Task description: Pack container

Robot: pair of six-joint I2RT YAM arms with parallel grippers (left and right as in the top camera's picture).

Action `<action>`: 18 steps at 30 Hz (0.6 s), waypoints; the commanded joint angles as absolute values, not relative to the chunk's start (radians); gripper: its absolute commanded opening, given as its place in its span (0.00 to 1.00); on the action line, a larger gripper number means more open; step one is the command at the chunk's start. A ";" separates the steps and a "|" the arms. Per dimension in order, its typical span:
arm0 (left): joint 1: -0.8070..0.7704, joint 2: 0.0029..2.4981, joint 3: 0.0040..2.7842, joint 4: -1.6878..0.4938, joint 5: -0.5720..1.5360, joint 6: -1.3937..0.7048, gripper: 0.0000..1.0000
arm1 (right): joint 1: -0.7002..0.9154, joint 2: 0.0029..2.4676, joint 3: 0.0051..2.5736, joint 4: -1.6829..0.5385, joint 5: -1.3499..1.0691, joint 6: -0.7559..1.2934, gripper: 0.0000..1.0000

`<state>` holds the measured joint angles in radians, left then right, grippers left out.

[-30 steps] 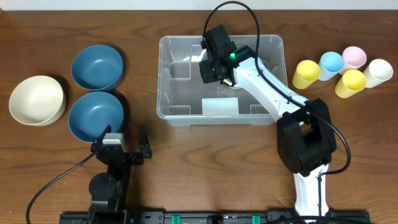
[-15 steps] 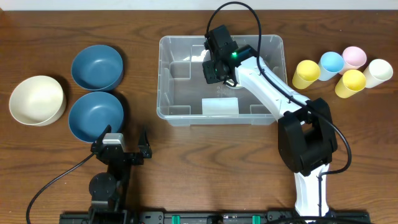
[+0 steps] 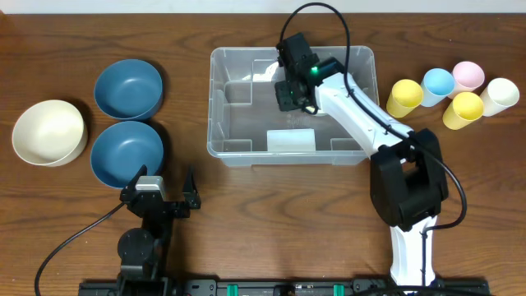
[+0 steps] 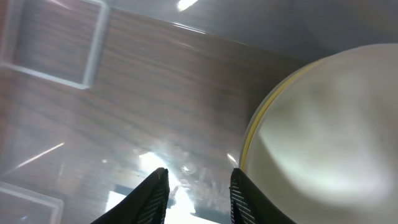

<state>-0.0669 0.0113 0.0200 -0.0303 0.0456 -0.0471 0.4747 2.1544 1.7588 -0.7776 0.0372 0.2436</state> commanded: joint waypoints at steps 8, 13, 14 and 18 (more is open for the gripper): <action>-0.062 0.010 0.004 -0.070 0.026 -0.030 0.98 | 0.440 2.162 1.763 -0.794 0.075 0.221 0.33; -0.062 0.010 0.004 -0.070 0.026 -0.030 0.98 | 0.434 2.162 1.763 -0.805 0.095 0.219 0.33; -0.062 0.010 0.004 -0.070 0.026 -0.030 0.98 | 0.432 2.162 1.763 -0.809 0.098 0.219 0.33; -0.062 0.010 0.004 -0.070 0.026 -0.030 0.98 | 0.422 2.162 1.763 -0.817 0.100 0.220 0.32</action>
<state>-0.0669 0.0113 0.0200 -0.0303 0.0456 -0.0471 0.4431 2.1544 1.7588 -0.8120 0.0650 0.2295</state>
